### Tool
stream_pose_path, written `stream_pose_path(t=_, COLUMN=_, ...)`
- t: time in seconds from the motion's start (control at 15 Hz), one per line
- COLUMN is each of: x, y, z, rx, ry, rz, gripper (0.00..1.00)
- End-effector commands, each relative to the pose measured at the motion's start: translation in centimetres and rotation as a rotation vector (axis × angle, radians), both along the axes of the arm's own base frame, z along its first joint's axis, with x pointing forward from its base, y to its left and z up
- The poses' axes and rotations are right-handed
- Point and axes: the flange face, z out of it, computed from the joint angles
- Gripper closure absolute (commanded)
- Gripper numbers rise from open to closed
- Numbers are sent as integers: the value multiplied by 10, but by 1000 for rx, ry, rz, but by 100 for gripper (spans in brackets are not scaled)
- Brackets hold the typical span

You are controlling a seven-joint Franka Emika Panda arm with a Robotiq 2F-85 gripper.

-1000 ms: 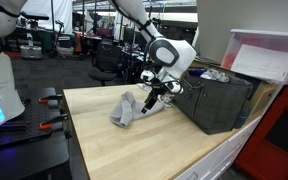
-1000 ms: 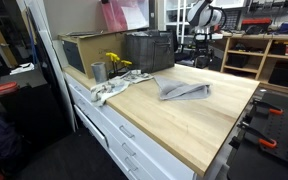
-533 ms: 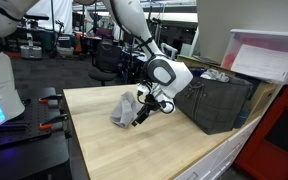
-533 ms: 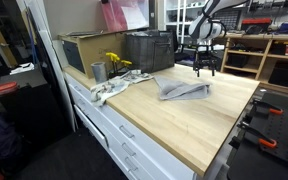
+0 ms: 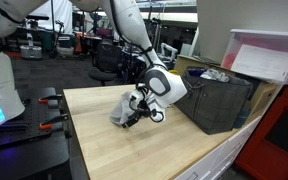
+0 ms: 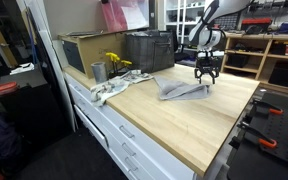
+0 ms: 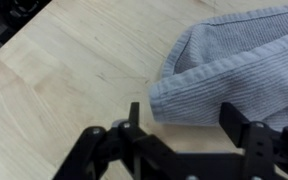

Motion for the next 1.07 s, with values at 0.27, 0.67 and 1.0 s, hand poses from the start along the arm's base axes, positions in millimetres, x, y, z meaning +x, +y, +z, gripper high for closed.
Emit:
stream_pose_path(t=0.27, x=2, y=-1, z=14, rx=69, ry=19, rz=-74, gripper=80)
stream_pose_path(t=0.67, x=-14, y=-40, z=40, rx=-13, ry=-3, rz=-103, gripper=100)
stream_pose_path(t=1.0, x=-51, y=-103, z=61, rx=-158, ry=-10, rz=-176, gripper=99)
